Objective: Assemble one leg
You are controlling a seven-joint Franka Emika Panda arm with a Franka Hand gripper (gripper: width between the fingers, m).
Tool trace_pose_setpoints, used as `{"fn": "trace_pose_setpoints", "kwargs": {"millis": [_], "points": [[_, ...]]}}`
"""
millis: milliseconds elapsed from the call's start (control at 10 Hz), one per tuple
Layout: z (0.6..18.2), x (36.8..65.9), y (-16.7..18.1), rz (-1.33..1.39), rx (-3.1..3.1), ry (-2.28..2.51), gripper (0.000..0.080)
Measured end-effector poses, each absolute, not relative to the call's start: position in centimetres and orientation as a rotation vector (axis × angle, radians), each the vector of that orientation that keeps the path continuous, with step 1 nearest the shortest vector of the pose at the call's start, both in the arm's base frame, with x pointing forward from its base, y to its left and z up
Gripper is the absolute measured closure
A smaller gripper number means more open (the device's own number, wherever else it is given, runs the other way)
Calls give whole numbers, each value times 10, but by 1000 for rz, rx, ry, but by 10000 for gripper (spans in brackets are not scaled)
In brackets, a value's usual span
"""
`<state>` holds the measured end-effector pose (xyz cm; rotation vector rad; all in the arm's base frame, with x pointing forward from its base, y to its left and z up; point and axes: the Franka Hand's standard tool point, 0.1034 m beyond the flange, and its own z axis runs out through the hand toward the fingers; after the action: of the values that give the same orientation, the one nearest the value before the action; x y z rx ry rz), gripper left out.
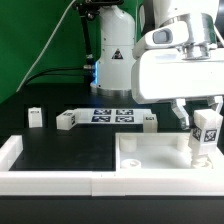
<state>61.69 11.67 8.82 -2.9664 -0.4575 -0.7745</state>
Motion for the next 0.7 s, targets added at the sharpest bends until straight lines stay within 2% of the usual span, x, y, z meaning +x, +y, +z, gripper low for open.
{"fn": "trace_pose_setpoints", "kwargs": {"millis": [500,700], "points": [[71,611,119,-756,-2969,-462,509],[71,614,119,-799,-2961,-460,509]]}}
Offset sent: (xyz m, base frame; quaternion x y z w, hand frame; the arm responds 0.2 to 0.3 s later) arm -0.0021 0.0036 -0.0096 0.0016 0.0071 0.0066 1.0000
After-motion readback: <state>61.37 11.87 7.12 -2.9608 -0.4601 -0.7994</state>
